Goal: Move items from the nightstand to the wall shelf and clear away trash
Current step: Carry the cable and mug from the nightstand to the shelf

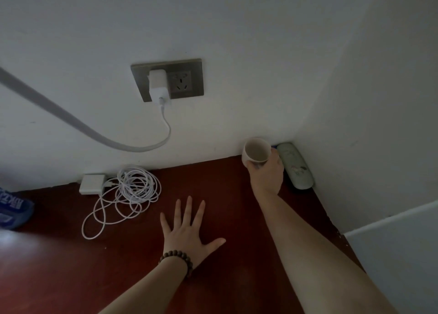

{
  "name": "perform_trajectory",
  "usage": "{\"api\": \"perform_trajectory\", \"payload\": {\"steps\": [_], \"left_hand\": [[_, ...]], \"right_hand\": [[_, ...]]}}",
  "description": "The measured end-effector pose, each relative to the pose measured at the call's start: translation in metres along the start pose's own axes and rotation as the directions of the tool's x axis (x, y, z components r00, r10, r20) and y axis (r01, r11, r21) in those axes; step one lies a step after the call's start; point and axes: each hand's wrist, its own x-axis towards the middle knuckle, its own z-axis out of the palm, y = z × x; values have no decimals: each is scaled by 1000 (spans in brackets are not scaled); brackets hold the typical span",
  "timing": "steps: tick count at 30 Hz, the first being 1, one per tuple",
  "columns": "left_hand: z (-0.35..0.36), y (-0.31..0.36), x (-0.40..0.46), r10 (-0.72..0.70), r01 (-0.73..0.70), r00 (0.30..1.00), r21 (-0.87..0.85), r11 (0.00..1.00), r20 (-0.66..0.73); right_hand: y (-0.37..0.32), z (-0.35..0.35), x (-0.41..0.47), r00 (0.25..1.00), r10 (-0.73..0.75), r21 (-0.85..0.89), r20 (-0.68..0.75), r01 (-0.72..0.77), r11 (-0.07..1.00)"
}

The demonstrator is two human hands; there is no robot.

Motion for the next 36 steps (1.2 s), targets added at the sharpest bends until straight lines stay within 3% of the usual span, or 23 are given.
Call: {"api": "perform_trajectory", "payload": {"steps": [7,9,12,14,19,23,25,28,31,36], "left_hand": [[2,-2,0,0,0,1000,-1,1000,-2],[2,-2,0,1,-1,1000,-1,1000,2],[3,-2,1,-4,4,1000,-1,1000,1],[3,-2,1,1,-1,1000,5,1000,6],[1,-1,1,7,-7,1000,7,1000,6],[2,-1,1,5,-5,1000,5,1000,13],[1,-1,1,6,-6,1000,2,1000,15],[0,-1,0,9,-9,1000,0,1000,19],[0,-1,0,11,-12,1000,1,1000,18],[1,-1,-1,12,-12,1000,2,1000,16]], "right_hand": [[-11,3,9,993,94,-151,76,-82,985],[-6,-1,12,984,116,-61,134,-109,992],[9,-14,20,936,21,254,352,-117,960],[18,-23,25,903,-41,294,429,-96,951],[22,-26,23,968,-142,153,208,112,982],[21,-20,20,888,-134,278,441,7,961],[19,-16,19,866,-114,308,487,-48,950],[16,-11,21,904,-97,332,417,-52,942],[14,-16,26,923,-178,320,342,63,945],[11,-24,41,902,-217,297,373,106,949]]}}
